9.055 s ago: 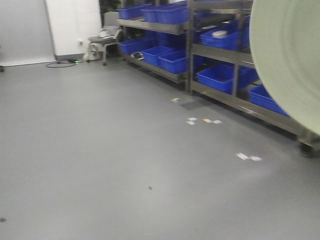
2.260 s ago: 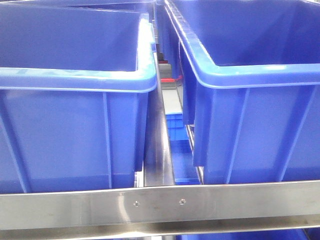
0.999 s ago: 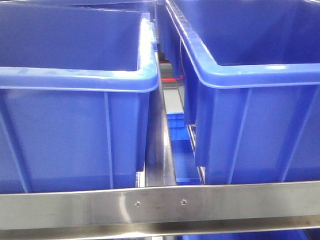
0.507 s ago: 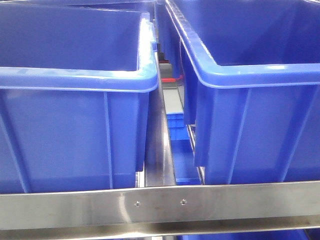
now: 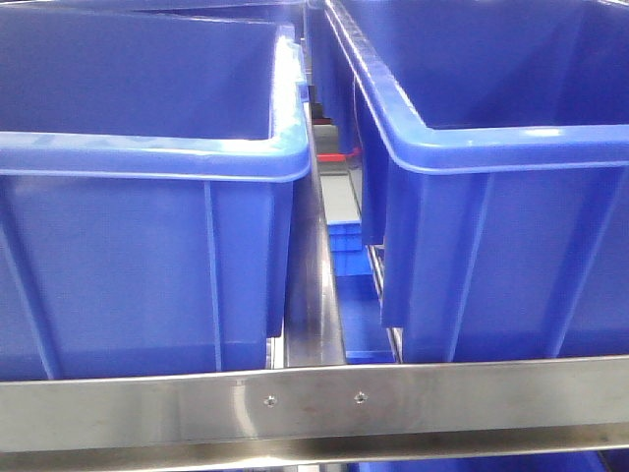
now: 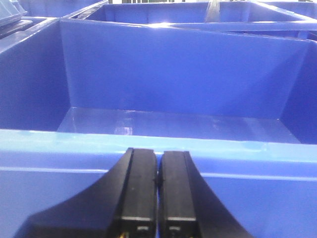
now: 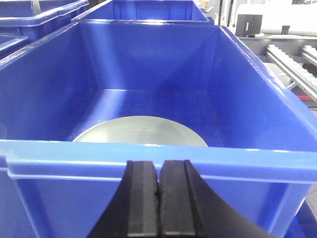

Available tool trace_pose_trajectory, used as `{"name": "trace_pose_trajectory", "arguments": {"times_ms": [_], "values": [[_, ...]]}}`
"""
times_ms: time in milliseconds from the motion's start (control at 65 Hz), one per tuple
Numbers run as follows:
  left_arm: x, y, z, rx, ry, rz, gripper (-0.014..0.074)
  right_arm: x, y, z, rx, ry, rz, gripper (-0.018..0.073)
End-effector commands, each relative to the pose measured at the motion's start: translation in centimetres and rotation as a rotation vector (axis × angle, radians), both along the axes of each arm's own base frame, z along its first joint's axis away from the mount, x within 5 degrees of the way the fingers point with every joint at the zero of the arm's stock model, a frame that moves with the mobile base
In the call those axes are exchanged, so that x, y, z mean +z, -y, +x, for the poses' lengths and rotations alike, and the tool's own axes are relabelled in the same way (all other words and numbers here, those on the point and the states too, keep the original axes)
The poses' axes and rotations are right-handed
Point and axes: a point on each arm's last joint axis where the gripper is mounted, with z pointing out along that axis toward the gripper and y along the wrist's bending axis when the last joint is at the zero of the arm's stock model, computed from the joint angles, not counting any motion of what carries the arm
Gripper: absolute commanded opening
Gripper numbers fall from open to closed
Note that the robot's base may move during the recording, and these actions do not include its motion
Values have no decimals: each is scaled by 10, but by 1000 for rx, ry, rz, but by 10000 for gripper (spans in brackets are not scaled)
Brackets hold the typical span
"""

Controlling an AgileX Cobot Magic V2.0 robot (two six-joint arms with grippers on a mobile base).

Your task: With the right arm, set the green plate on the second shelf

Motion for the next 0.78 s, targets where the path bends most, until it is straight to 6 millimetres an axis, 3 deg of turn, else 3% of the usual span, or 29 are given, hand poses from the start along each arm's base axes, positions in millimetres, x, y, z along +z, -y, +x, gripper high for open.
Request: {"name": "trace_pose_trajectory", "arguments": {"times_ms": [0, 769], "values": [[-6, 0, 0, -7, 55, -18, 130, 15, 1, -4, -13, 130, 1, 55], [-6, 0, 0, -7, 55, -18, 130, 15, 1, -4, -13, 126, 0, 55]]}}
